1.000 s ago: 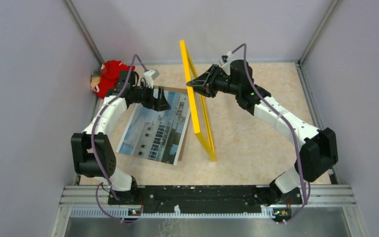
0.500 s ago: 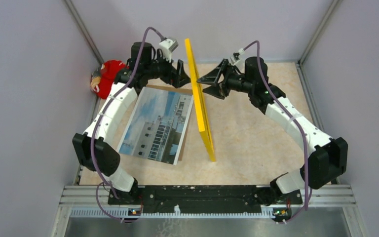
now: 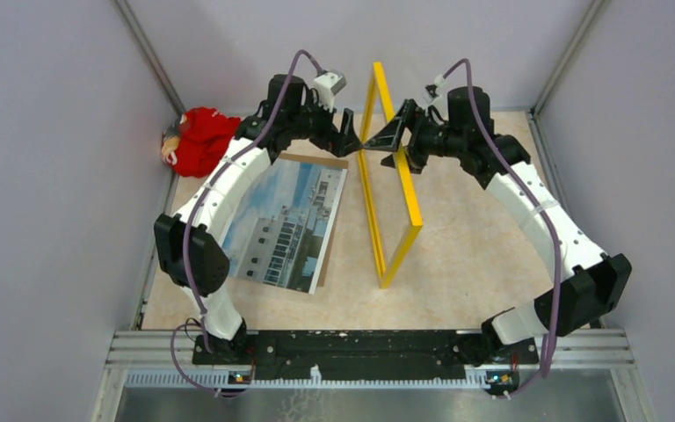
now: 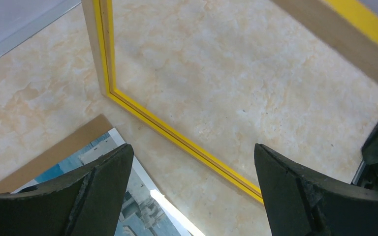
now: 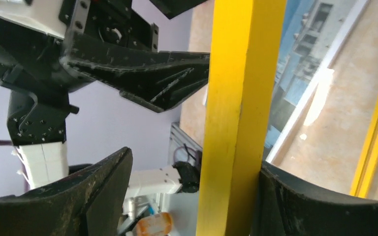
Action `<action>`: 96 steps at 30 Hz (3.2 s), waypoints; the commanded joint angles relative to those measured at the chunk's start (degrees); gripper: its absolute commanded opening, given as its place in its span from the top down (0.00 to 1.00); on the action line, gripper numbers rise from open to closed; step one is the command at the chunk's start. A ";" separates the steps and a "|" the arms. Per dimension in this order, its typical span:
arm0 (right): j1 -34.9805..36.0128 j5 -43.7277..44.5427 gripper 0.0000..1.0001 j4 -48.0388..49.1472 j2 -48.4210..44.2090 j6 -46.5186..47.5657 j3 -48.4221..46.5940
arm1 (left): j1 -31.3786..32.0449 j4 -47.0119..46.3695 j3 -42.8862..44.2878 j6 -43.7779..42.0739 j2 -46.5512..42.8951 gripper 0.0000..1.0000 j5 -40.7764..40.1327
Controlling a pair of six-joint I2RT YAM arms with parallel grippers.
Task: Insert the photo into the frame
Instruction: Turn over the photo frame at the center of the board.
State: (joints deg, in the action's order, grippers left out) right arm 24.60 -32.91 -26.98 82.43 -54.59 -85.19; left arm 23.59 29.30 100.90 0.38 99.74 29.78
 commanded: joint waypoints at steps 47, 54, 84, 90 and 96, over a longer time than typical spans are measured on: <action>-0.35 50.62 0.84 -42.90 2.36 34.60 -21.14 | 2.25 -0.71 -6.01 0.67 -1.75 0.01 -1.22; -0.93 49.67 0.97 -34.17 -4.19 37.60 -8.81 | 2.07 -0.83 -8.85 0.15 -2.41 0.01 -2.36; -13.79 33.05 1.00 -14.22 -6.44 40.46 17.45 | -0.74 -2.08 -11.00 0.15 -3.51 0.01 -2.01; -13.79 33.10 1.00 -11.87 -6.05 42.80 20.31 | -1.05 -2.27 -11.73 0.14 -3.20 0.01 -2.51; -13.81 37.06 0.98 -10.84 -2.71 44.23 20.65 | -1.09 -2.65 -12.83 -1.68 -3.24 0.01 -2.89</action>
State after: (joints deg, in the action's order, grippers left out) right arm 10.63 -0.80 -38.02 77.19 -15.97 -65.12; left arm 22.83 28.58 88.99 0.08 99.07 27.35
